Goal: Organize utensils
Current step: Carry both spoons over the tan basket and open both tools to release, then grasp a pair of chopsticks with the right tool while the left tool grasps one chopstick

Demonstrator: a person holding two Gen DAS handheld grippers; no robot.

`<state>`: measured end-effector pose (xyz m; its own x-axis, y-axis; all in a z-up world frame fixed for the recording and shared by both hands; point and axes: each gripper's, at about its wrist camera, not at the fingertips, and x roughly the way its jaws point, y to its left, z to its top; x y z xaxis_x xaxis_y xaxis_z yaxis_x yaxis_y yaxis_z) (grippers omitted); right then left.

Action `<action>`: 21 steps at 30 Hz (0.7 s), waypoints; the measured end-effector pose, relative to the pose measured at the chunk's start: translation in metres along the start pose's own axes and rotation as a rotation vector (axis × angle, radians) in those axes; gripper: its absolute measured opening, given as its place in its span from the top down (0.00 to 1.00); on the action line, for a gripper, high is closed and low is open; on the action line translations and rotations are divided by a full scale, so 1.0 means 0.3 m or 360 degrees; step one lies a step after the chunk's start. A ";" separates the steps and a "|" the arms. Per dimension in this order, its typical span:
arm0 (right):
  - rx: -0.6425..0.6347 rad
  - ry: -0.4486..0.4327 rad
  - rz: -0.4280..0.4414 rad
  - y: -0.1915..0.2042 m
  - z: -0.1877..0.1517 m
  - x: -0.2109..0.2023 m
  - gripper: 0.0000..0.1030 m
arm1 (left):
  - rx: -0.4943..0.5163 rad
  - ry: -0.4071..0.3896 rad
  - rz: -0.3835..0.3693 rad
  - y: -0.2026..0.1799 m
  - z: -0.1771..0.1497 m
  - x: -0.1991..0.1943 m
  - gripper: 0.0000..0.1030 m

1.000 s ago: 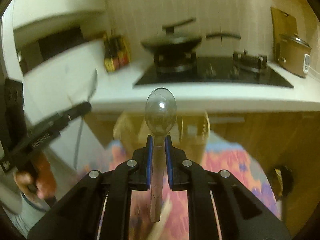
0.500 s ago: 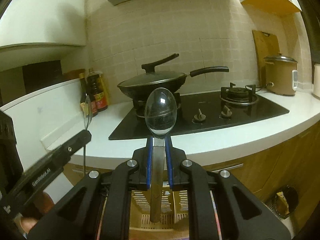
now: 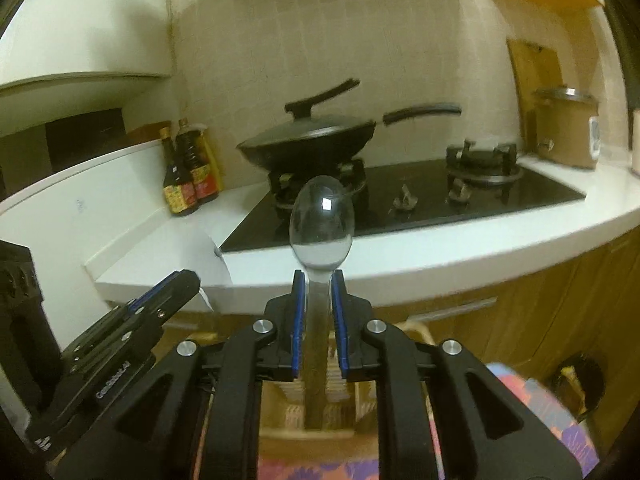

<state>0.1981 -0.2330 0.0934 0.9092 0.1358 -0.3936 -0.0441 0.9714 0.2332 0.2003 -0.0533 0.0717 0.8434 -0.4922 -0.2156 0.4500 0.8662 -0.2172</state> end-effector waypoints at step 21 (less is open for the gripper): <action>0.0009 0.0453 0.0049 -0.029 -0.320 -0.324 0.58 | -0.0107 0.0453 0.0089 0.055 -0.206 -0.394 0.61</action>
<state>0.0705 -0.2360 0.0443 0.7544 0.2152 -0.6201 -0.0668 0.9650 0.2537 0.0898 0.0139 0.0347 0.7459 -0.4565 -0.4850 0.3768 0.8896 -0.2580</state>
